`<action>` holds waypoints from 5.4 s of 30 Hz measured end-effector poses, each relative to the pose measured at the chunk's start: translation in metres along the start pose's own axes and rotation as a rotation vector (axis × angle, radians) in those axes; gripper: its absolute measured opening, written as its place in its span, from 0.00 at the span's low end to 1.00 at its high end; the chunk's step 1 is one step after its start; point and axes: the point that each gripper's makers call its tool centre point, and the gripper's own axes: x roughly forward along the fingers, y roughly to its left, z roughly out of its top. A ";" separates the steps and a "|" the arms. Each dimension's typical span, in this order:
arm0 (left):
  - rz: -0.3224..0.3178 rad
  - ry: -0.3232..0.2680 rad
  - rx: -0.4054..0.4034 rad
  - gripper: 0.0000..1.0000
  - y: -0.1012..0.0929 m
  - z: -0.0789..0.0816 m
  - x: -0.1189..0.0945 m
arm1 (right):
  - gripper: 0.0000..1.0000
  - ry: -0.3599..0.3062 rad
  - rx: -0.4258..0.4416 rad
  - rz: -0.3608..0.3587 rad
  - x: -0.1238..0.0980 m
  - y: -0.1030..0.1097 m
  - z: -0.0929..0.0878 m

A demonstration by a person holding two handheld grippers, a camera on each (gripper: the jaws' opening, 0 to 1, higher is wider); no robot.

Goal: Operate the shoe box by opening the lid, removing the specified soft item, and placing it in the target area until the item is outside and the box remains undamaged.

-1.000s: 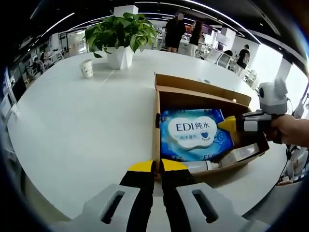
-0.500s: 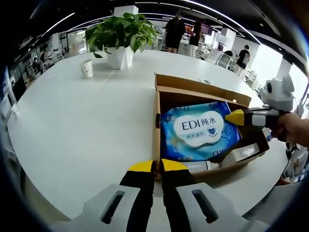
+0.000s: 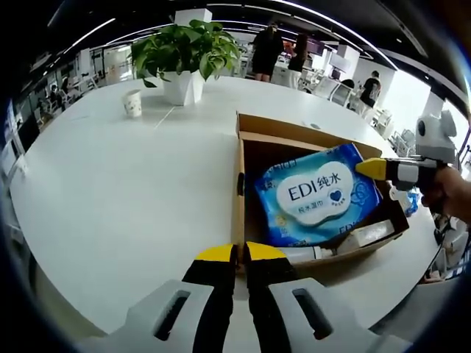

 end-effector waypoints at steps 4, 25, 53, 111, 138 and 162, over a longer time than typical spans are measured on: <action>0.000 0.000 0.000 0.02 0.000 0.000 0.001 | 0.00 -0.006 0.003 -0.001 -0.006 0.000 0.003; -0.006 -0.004 -0.005 0.02 -0.002 0.000 0.002 | 0.00 -0.071 0.002 0.014 -0.028 0.010 0.033; -0.012 -0.009 -0.012 0.02 -0.011 -0.002 -0.007 | 0.00 -0.171 0.023 0.017 -0.075 0.009 0.066; 0.026 -0.009 -0.005 0.01 0.000 -0.001 -0.008 | 0.00 -0.387 0.076 -0.178 -0.221 -0.068 0.124; 0.041 -0.028 -0.044 0.01 0.011 0.000 -0.010 | 0.00 -0.348 0.164 -0.269 -0.205 -0.103 0.082; 0.033 -0.036 -0.054 0.02 0.010 -0.001 -0.010 | 0.00 -0.306 0.199 -0.320 -0.188 -0.108 0.059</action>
